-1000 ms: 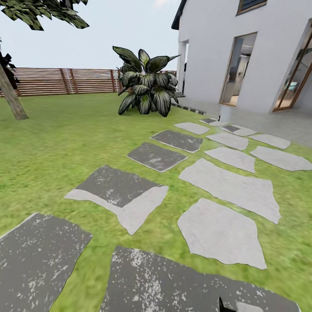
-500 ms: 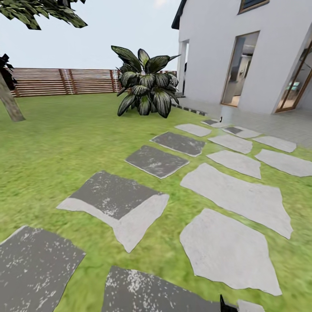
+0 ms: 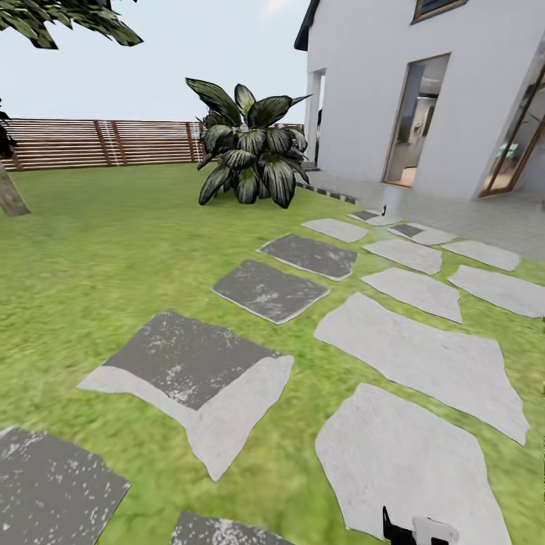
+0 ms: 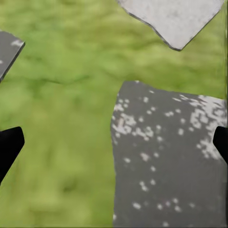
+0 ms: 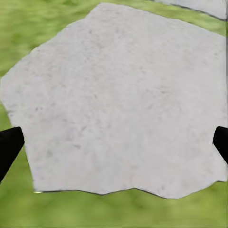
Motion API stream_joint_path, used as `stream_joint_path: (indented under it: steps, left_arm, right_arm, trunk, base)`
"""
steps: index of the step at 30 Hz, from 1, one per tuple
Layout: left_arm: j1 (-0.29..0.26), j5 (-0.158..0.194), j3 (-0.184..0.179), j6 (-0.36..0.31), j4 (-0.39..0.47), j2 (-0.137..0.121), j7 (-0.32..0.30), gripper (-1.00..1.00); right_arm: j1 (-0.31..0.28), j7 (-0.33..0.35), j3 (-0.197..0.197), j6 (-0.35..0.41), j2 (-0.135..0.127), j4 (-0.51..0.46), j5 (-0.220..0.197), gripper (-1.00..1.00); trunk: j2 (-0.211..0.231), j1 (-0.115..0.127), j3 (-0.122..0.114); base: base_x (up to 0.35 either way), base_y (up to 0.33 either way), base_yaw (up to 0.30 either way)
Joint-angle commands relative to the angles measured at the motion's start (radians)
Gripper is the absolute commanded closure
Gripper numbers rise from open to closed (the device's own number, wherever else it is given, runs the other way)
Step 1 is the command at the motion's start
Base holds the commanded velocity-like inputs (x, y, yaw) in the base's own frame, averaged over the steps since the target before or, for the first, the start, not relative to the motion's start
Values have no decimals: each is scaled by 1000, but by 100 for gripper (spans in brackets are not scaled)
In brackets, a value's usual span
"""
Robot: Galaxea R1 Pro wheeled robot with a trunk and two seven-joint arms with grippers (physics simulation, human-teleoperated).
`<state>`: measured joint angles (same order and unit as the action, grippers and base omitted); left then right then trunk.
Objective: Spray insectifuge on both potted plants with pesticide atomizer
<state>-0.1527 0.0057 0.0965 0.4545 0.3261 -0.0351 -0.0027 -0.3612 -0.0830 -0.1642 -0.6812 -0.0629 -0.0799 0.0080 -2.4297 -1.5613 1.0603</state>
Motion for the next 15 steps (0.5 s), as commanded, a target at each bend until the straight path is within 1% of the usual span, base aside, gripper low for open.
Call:
stream_joint_path:
  steps: [1,15]
  left_arm:
    - [0,0,2,3,-1,1,0,-100]
    - [0,0,0,3,-1,1,0,-100]
  right_arm:
    - [-1,-1,-2,-3,0,1,1,-100]
    - [-1,0,-1,-3,-2,2,1,-100]
  trunk:
    - [0,0,1]
    - [0,0,0]
  base:
    - [337,0,-222]
    - [337,0,-261]
